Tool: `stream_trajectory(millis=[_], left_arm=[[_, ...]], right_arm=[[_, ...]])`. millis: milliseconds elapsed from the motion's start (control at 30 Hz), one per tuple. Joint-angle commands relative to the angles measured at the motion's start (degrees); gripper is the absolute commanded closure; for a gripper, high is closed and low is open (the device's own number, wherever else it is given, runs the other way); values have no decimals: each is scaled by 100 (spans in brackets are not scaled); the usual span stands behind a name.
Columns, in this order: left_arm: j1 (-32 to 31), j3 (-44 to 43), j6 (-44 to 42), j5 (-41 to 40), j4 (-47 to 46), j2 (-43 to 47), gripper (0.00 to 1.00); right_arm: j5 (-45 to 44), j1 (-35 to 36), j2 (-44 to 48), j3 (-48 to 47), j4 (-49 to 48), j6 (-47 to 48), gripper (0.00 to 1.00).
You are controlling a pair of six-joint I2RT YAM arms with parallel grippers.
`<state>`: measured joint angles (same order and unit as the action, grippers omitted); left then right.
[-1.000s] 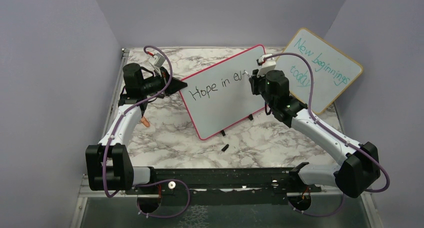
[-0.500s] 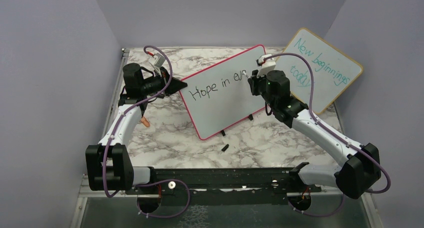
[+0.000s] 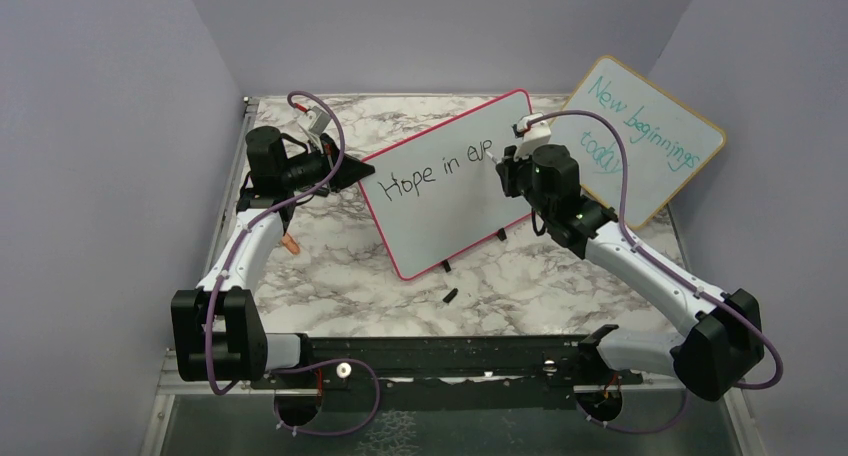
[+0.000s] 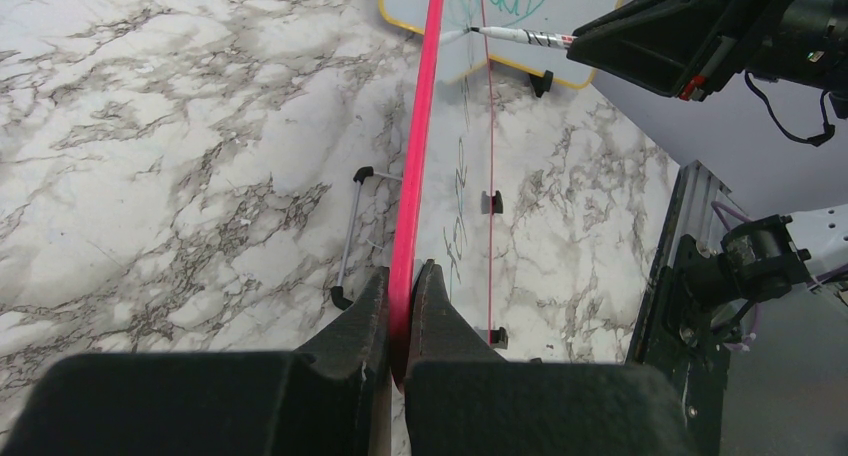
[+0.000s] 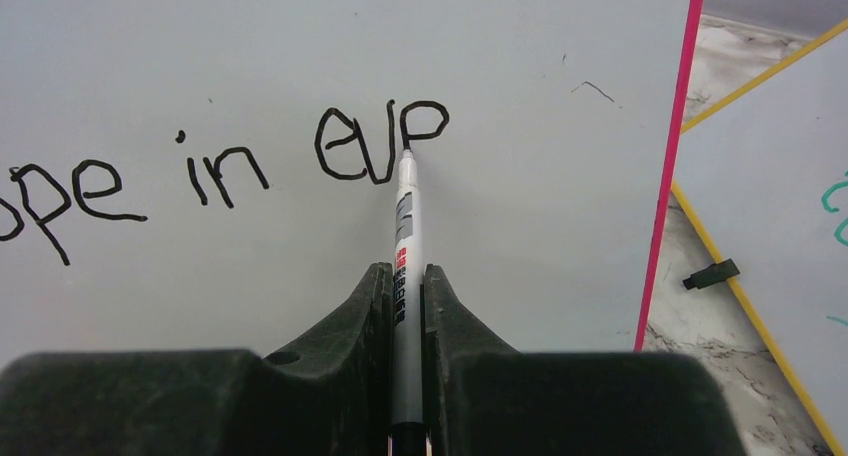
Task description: Write a sentence on the whiteboard
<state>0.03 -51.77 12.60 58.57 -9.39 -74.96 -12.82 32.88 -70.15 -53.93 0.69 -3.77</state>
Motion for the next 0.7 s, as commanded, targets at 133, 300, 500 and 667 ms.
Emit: stream_trajectory(millis=[133, 300, 500, 667], left_arm=[[-65, 185, -927, -407, 622, -246, 100], [-65, 185, -932, -398, 631, -237, 100], [-65, 185, -933, -398, 625, -234, 100], [-65, 185, -930, -398, 627, -234, 100]], right_arm=[[-307, -10, 10, 136, 430, -61, 99], [-523, -10, 45, 126, 409, -10, 99], [-683, -11, 0, 104, 321, -59, 99], [-769, -14, 48, 85, 149, -74, 99]])
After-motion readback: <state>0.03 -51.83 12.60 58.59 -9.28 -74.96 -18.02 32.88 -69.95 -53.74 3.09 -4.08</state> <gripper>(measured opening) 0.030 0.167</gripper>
